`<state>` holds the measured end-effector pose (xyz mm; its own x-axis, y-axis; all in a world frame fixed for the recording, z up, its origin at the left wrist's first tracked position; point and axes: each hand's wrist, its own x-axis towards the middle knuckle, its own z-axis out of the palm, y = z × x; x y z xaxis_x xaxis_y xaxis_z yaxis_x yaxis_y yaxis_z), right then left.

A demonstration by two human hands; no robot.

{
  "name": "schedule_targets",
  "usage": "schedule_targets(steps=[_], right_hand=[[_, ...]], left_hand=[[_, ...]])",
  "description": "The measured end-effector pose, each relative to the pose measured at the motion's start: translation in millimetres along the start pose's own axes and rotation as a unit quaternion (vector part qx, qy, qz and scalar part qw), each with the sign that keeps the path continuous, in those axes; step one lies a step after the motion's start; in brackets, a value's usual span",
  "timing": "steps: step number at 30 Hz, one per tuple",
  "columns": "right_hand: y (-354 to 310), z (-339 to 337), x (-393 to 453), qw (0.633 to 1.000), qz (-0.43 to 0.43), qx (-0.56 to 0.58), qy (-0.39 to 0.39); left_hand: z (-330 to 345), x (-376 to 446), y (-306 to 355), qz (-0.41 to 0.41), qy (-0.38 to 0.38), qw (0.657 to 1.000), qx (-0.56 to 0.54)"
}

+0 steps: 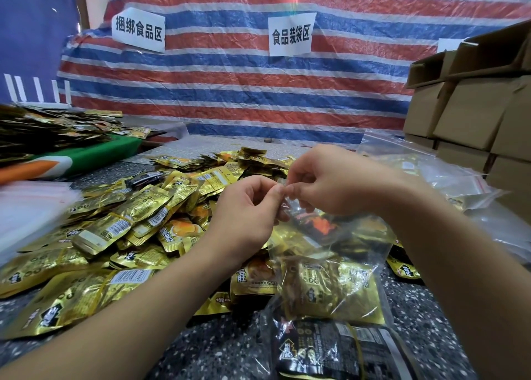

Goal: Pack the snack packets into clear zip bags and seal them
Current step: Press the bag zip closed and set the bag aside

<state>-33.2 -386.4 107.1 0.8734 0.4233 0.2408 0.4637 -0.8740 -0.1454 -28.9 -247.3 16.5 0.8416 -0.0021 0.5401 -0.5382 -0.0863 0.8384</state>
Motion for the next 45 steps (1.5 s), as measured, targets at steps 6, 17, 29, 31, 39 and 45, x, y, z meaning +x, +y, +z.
schedule_targets(steps=[6, 17, 29, 31, 39, 45], right_hand=[[1, 0, 1, 1.0, -0.001, 0.007, -0.003], [-3, 2, 1, 1.0, 0.004, -0.005, 0.011], [3, 6, 2, 0.999, 0.016, 0.025, 0.022], [6, 6, -2, 0.999, 0.022, 0.018, 0.015], [24, -1, -21, 0.999, 0.035, 0.007, 0.031], [42, -3, -36, 0.998, 0.049, 0.003, 0.046]], left_hand=[[0, 1, -3, 0.005, 0.018, 1.0, 0.009], [0, 1, -3, 0.017, 0.023, 0.999, 0.019], [1, -2, 4, 0.029, 0.004, 0.999, -0.016], [0, -1, 4, 0.034, 0.022, 0.999, 0.003], [2, -2, 3, 0.057, 0.054, 0.997, 0.02], [0, -2, 5, 0.048, 0.061, 0.997, 0.005]])
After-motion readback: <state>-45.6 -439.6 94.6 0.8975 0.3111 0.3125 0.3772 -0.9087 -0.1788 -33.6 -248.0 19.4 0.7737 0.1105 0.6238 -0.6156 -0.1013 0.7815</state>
